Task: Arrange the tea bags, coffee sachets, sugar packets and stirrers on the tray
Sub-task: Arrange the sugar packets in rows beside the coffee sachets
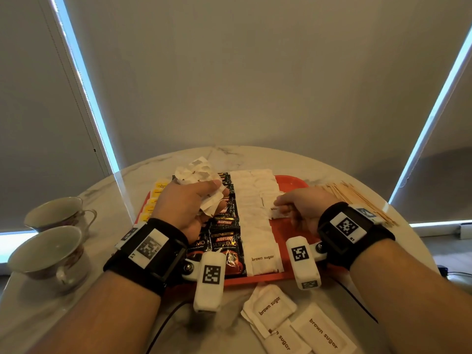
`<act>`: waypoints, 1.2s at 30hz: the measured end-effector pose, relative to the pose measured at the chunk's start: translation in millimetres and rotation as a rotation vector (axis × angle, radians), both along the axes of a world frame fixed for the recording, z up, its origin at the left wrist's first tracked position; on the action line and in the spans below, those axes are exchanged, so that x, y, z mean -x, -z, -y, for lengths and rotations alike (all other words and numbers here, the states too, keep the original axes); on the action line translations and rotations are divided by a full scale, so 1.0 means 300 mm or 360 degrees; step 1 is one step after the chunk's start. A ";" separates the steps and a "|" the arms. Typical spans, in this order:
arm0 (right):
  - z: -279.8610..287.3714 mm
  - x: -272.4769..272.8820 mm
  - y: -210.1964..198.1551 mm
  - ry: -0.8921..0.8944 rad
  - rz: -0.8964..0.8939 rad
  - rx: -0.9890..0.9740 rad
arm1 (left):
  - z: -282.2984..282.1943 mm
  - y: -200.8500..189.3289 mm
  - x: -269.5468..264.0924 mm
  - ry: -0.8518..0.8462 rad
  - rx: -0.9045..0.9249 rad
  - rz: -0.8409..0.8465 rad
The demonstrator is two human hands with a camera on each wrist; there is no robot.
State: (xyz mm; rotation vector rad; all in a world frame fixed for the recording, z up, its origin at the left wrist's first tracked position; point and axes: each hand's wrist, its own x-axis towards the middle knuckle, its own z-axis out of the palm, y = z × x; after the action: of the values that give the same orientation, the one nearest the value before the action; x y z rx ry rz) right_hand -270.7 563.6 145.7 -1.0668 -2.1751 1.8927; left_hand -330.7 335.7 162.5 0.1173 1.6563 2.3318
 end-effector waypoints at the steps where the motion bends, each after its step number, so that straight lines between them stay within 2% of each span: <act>1: -0.007 0.004 0.000 0.0073 -0.0108 -0.0011 | 0.002 -0.001 0.001 0.0002 0.0003 -0.0007; 3: -0.027 0.021 0.000 0.0208 -0.0334 0.0019 | 0.003 -0.001 0.005 -0.0003 0.0003 -0.0020; 5: -0.045 0.043 0.004 0.0279 -0.0419 -0.0021 | 0.003 0.002 0.009 -0.0003 0.0000 -0.0024; 8: -0.039 0.058 0.006 0.0246 -0.0382 -0.0088 | 0.002 0.004 0.008 0.0008 -0.0008 0.0007; 11: -0.030 0.075 0.023 0.0141 -0.0422 0.0079 | 0.001 0.003 0.005 0.0015 -0.0040 0.0030; 15: -0.037 0.088 0.024 0.0198 -0.0353 0.0224 | 0.001 0.000 0.006 0.0015 -0.0044 0.0038; 21: -0.063 0.120 -0.014 0.0197 -0.0440 0.0331 | -0.004 0.000 0.010 0.0009 -0.0053 0.0072; 36: -0.097 0.200 -0.034 0.0019 -0.0395 0.0361 | -0.010 0.012 0.003 0.0092 -0.0028 0.0221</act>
State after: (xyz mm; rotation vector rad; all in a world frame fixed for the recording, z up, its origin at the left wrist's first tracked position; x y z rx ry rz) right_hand -330.7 592.6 156.0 -0.8164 -1.8532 2.1744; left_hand -331.5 338.7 158.9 0.0067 1.5463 2.2572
